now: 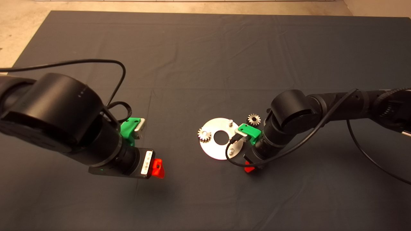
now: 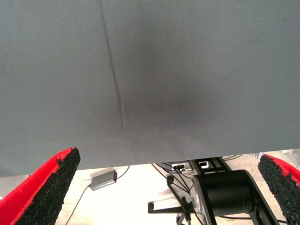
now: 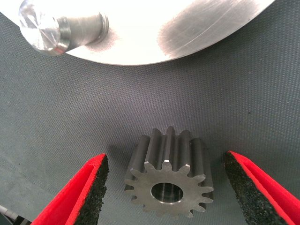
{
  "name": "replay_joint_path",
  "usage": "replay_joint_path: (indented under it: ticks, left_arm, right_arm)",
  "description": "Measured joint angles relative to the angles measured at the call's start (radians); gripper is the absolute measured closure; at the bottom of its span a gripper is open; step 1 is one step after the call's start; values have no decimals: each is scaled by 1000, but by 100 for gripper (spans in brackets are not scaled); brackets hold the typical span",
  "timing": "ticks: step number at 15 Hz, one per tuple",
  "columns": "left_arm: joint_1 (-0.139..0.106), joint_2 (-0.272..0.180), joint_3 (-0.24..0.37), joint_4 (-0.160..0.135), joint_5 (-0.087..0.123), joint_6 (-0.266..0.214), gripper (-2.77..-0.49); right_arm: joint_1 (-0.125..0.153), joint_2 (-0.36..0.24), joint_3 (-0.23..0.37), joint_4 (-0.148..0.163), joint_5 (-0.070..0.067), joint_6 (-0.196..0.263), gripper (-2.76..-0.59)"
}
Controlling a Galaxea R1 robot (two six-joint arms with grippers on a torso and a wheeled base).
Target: Install three planetary gears onto the carrier pins
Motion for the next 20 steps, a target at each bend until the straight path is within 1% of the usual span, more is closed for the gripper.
replay_joint_path:
  ticks: [1,2,4,7,9,10,12,13,16,17,20]
  left_arm:
    - [0,0,2,0,0,0,-277]
    - [0,-1,3,0,0,0,-277]
    - [0,-8,4,0,0,0,-277]
    - [0,-18,4,0,0,0,-277]
    - [0,-19,4,0,0,0,-277]
    - [0,-19,4,0,0,0,-277]
    - [0,-22,4,0,0,0,-277]
    - [0,-23,5,0,0,0,-277]
    - [0,-22,6,0,0,0,-277]
    - [0,-23,6,0,0,0,-277]
    - [0,-25,6,0,0,0,-277]
  right_arm:
    - [0,0,0,0,0,0,-178]
    - [0,0,0,0,1,0,-169]
    - [0,0,0,0,3,0,-167]
    - [0,0,0,0,4,0,-153]
    - [0,0,0,0,3,0,-150]
    - [0,0,0,0,4,0,-140]
    - [0,2,0,0,3,-5,-135]
    - [0,2,0,0,3,-8,-125]
    - [1,2,0,0,3,-20,-123]
    - [1,2,0,0,2,-23,-118]
    - [1,2,0,0,3,-34,-118]
